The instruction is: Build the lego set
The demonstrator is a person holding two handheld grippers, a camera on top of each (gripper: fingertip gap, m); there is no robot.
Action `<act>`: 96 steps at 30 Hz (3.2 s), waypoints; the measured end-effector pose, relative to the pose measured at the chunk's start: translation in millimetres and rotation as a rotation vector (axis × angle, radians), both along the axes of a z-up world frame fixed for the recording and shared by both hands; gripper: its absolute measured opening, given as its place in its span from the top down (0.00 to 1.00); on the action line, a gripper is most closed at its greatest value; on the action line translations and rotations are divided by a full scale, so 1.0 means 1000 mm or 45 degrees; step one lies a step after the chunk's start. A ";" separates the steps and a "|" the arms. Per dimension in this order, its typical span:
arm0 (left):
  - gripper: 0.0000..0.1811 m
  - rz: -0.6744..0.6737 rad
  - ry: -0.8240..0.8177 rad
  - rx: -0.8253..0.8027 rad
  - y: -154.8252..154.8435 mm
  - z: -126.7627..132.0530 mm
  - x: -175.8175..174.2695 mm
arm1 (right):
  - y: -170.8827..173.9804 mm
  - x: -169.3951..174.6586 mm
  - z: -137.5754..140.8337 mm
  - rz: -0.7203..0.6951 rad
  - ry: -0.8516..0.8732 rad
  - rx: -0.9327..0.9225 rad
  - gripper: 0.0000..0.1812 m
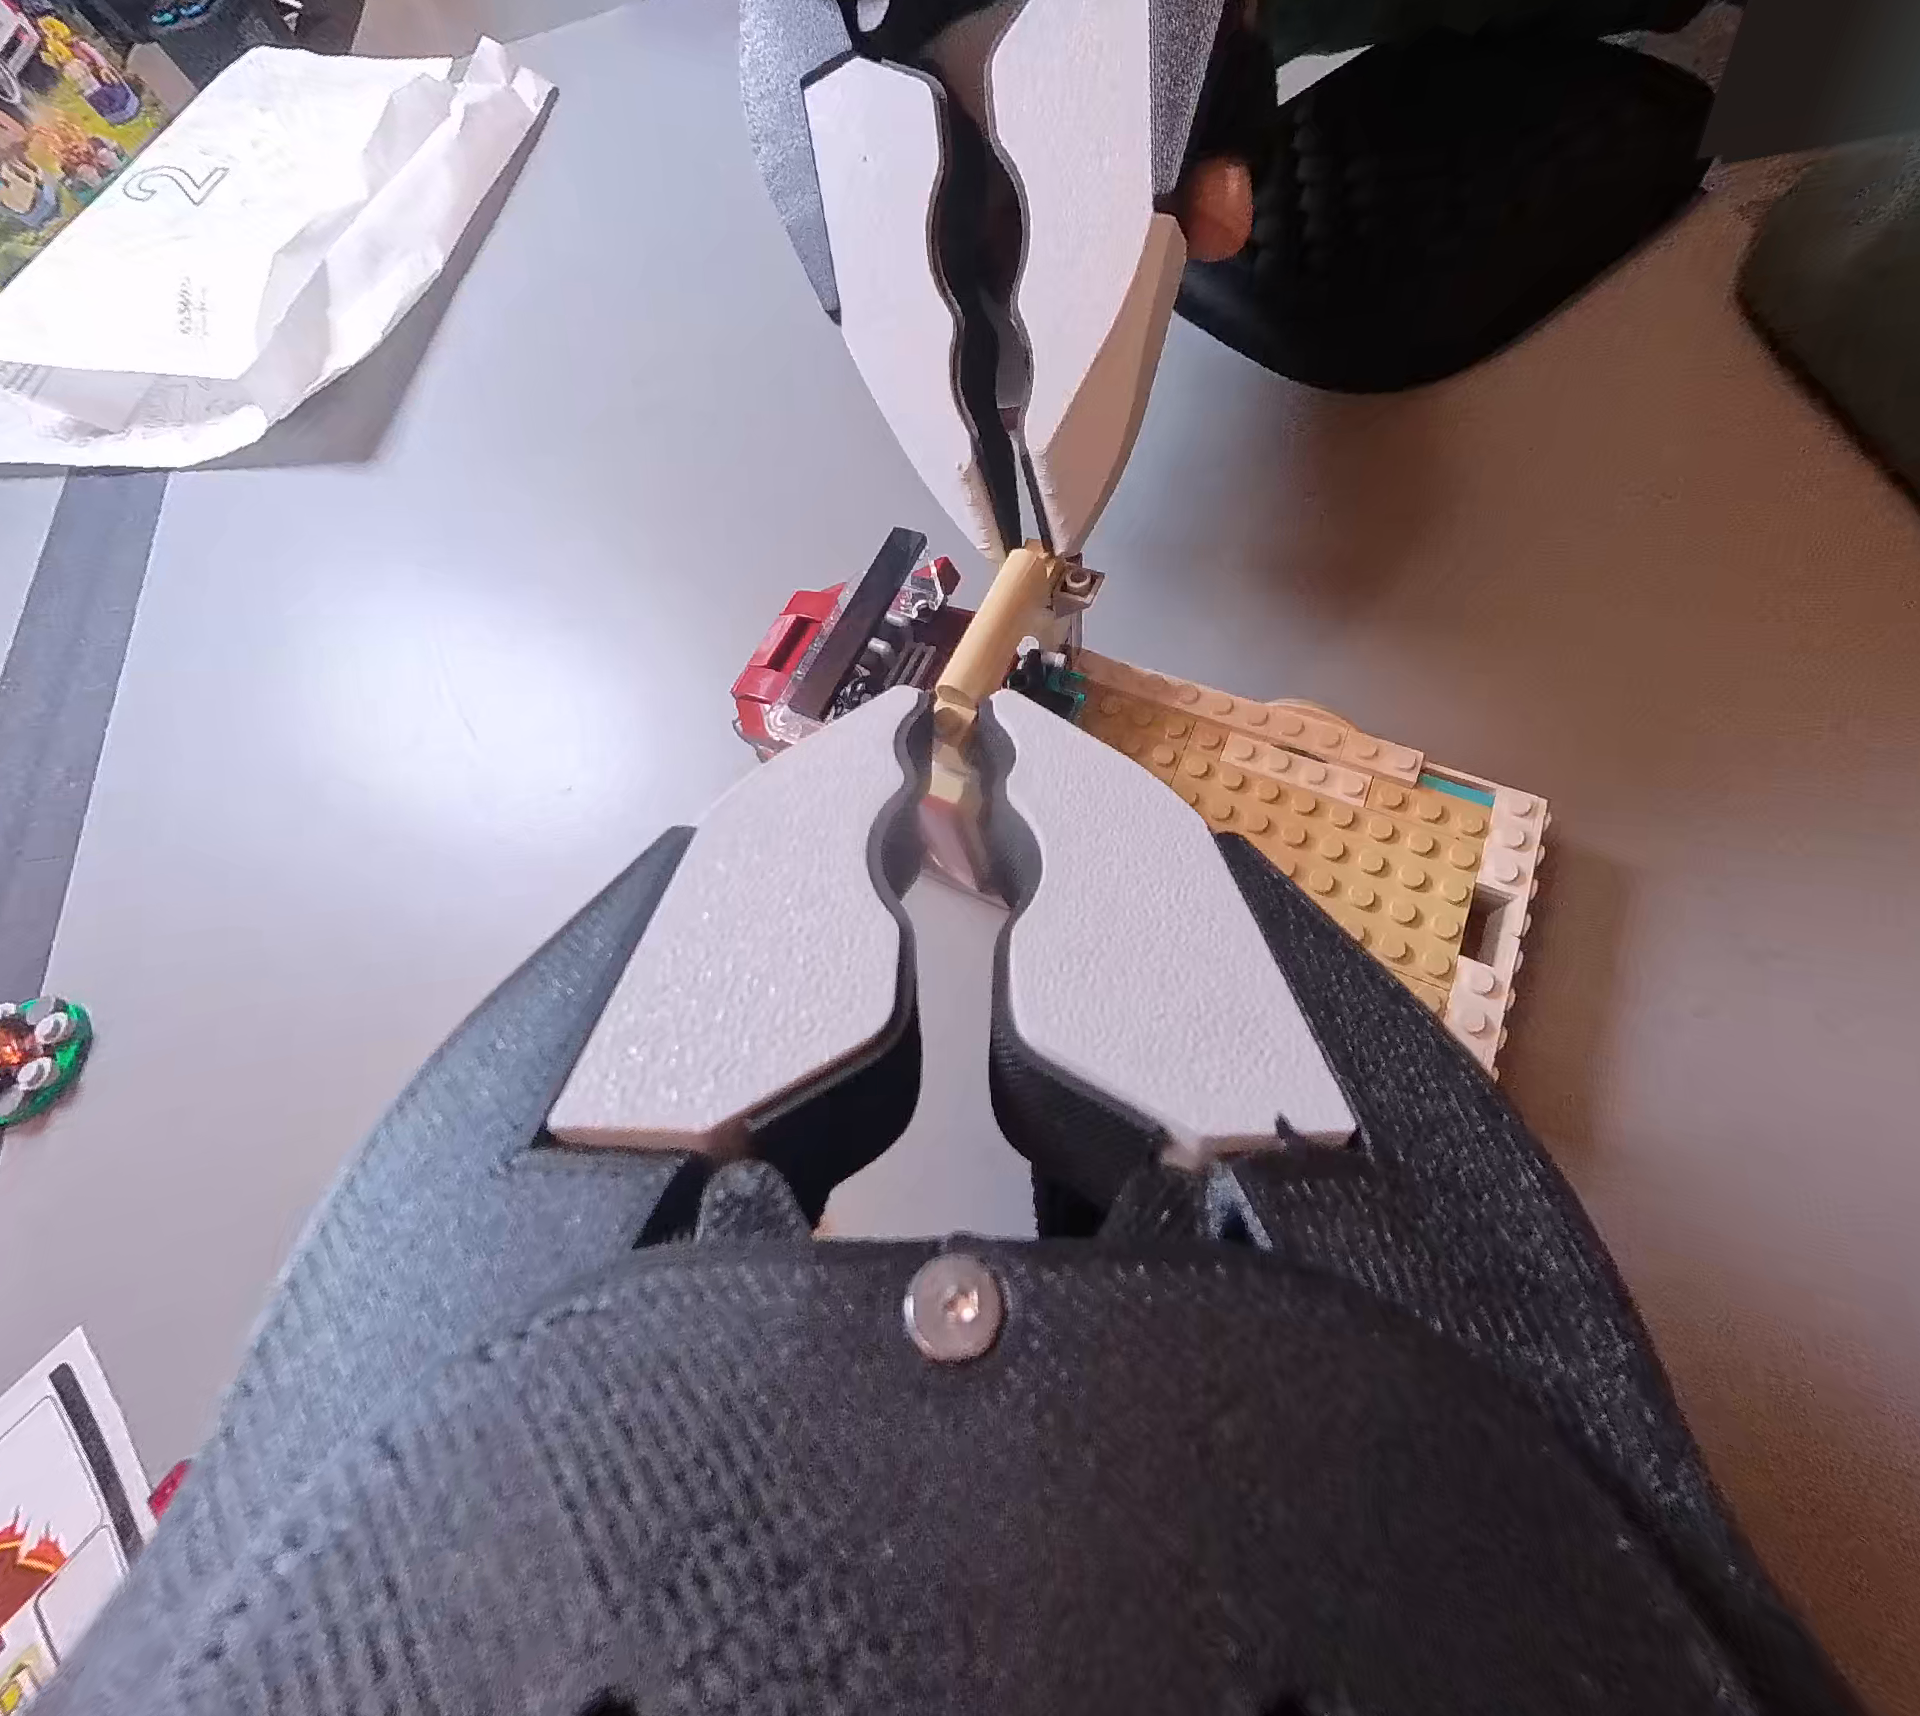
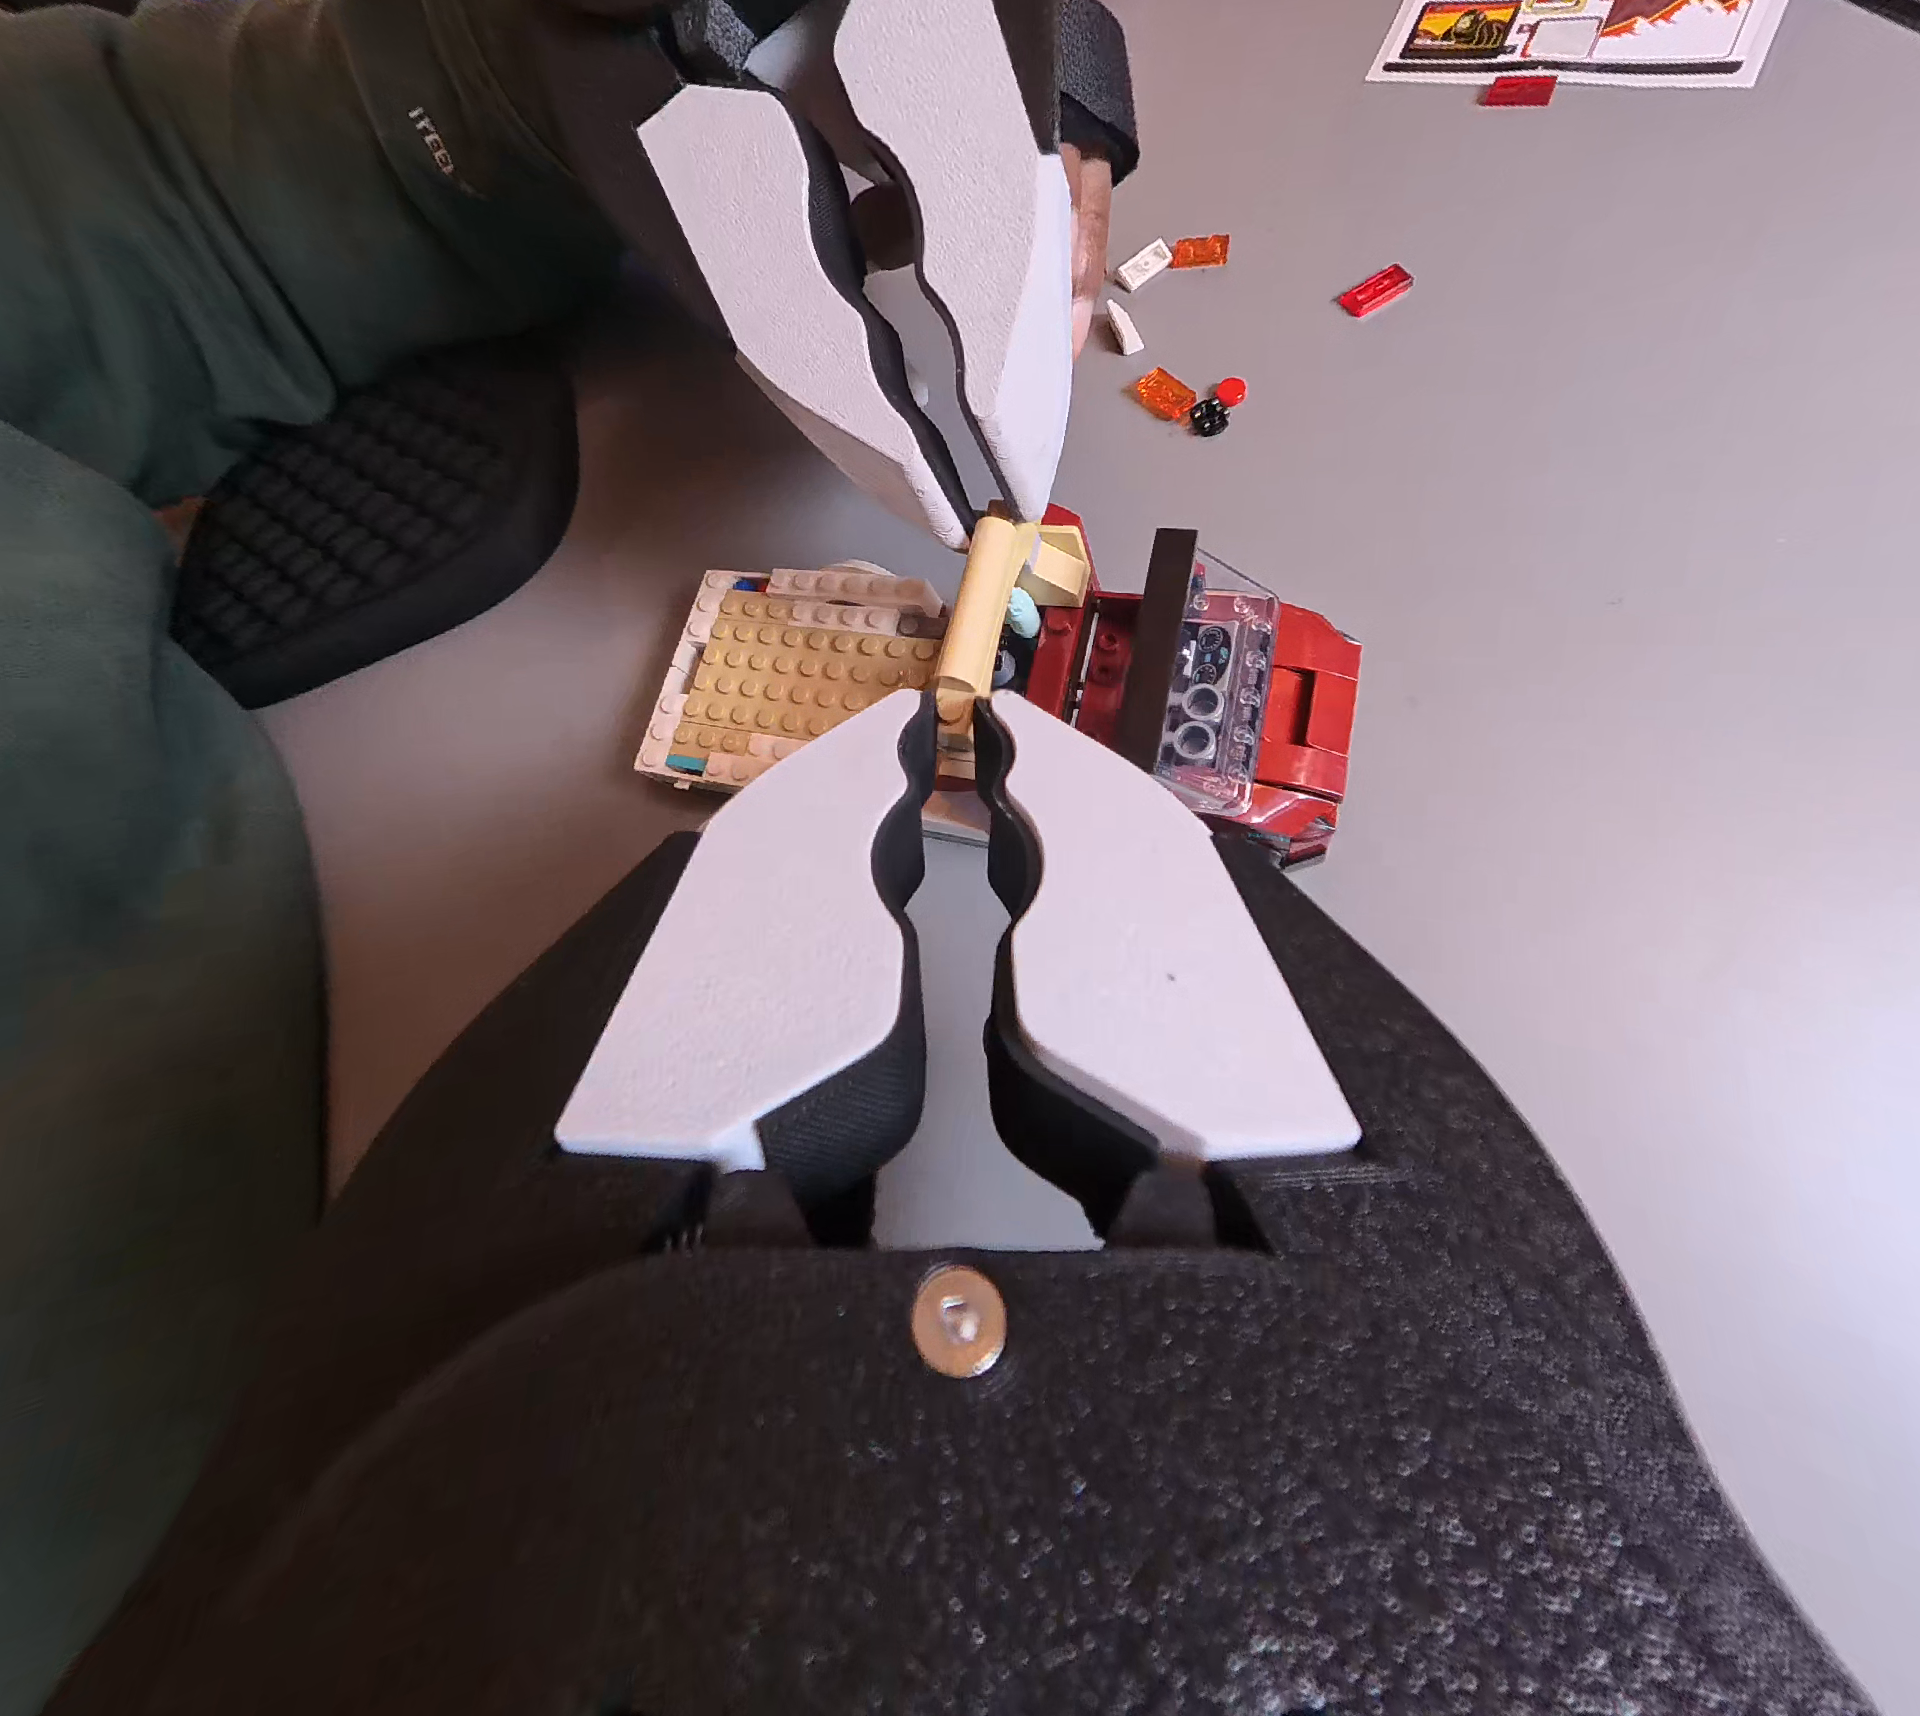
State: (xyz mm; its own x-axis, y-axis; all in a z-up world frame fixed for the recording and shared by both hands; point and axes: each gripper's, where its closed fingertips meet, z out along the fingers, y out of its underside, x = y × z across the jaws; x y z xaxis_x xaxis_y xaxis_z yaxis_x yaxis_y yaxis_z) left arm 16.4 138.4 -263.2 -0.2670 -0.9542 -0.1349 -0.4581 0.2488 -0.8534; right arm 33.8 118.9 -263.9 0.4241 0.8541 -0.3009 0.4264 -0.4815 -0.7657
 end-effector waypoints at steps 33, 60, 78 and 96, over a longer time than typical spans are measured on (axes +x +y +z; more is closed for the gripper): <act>0.96 0.034 0.053 -0.285 -0.001 0.007 -0.003 | 0.000 -0.001 -0.002 0.167 -0.249 0.058 0.96; 0.98 0.048 0.175 -0.254 0.003 0.000 -0.009 | 0.001 -0.005 -0.002 0.199 -0.358 0.009 0.96; 0.97 0.066 0.162 -0.196 0.001 0.003 -0.010 | 0.000 -0.007 -0.002 0.242 -0.432 0.078 0.96; 0.98 0.008 0.257 -0.057 0.002 -0.001 -0.013 | 0.002 -0.010 -0.001 0.257 -0.447 0.082 0.96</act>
